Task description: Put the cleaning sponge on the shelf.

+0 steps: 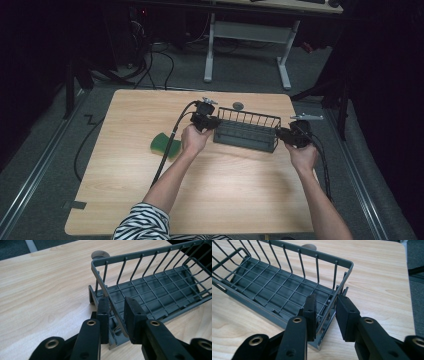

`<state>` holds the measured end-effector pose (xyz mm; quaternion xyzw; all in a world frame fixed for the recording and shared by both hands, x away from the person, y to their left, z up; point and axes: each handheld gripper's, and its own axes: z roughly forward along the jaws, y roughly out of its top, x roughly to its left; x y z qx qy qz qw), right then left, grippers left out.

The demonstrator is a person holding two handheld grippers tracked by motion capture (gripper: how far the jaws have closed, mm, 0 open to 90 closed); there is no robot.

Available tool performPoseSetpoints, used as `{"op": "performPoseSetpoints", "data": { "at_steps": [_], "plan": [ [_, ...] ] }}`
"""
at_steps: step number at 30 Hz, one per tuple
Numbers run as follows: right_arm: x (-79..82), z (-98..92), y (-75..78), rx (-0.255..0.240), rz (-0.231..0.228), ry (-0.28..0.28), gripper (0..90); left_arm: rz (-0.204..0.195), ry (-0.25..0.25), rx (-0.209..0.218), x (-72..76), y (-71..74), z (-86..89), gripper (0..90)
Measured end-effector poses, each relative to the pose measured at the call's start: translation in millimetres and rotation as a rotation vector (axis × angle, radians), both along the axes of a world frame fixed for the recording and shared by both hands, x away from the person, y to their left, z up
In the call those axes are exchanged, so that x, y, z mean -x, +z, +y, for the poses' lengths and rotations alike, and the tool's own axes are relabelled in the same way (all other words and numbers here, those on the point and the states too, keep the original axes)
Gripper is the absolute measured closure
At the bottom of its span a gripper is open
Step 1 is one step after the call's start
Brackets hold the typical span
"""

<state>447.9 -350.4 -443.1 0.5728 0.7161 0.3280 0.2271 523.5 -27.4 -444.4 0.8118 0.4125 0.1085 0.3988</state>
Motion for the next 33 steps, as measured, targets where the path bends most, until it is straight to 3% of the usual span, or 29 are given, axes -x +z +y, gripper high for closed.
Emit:
{"op": "performPoseSetpoints", "data": {
  "at_steps": [11,15,33],
  "plan": [
    [15.5,18.2,1.4,0.023,0.006,0.053,70.3,-0.003,0.009,-0.017,24.9,1.0,20.6,74.6],
    [23.4,21.1,-0.9,0.0,-0.014,0.066,70.2,-0.01,0.005,-0.038,34.9,2.4,24.9,74.3],
    [48.5,44.9,1.3,0.009,0.012,0.155,69.1,0.012,0.033,0.004,79.9,0.4,61.2,73.2]
  ]
}}
